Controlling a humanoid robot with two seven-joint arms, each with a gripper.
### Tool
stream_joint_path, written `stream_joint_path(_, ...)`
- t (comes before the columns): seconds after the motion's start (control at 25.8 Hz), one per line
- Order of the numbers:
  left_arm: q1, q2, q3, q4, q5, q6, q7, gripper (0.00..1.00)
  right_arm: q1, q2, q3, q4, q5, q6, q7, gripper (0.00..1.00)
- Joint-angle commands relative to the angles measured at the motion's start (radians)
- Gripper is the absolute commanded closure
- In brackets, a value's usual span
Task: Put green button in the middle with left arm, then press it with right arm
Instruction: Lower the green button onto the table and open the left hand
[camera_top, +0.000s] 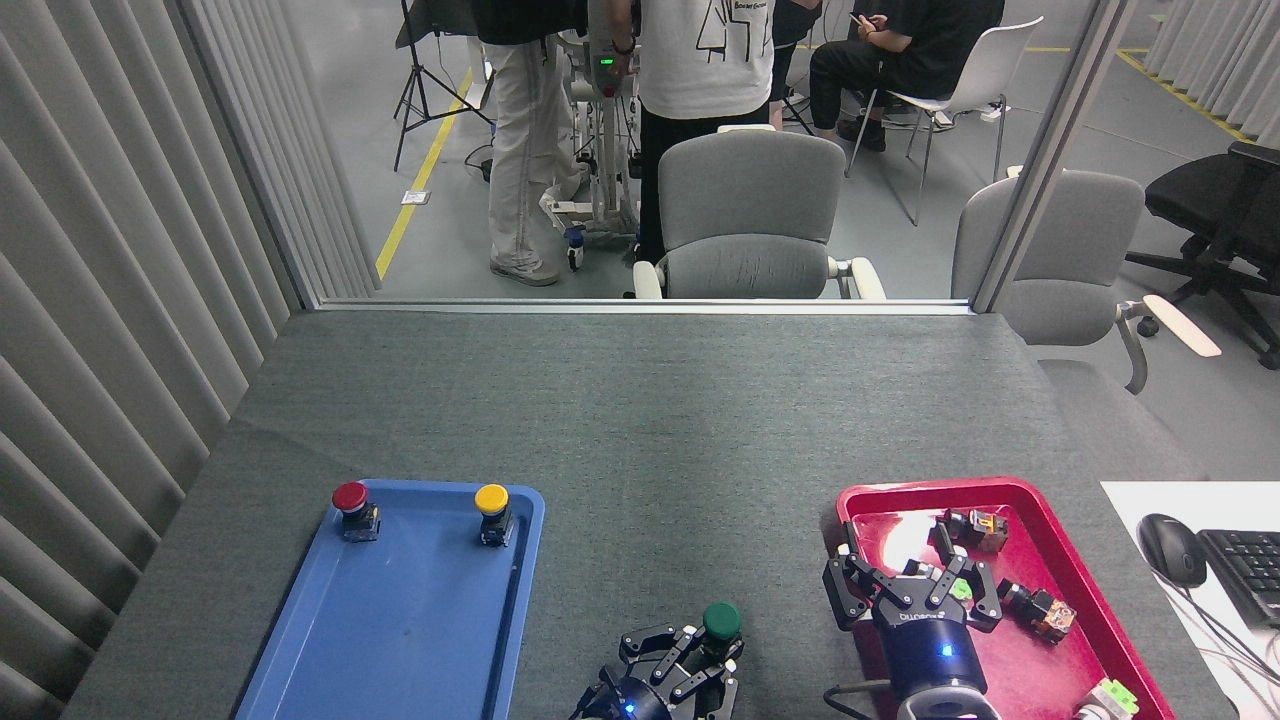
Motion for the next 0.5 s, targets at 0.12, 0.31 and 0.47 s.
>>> stream_joint_path(0.12,0.025,-0.003,0.001,0.007,-0.007,0.049,0.027,0.01,0.003,0.007,0.003,-0.008,0.0,-0.002,0.0,0.0)
stream_joint_path(0.31,0.061,0.021,0.002,-0.075,-0.007,0.053,0.031,0.01,0.005,0.01,0.005,-0.014,0.0,-0.004,-0.001,0.01)
stream_joint_path(0.47,0.081,0.072,0.014,-0.203,-0.008,0.064,0.03,0.01,0.007,0.01,0.006,-0.017,0.0,-0.005,-0.03,0.01)
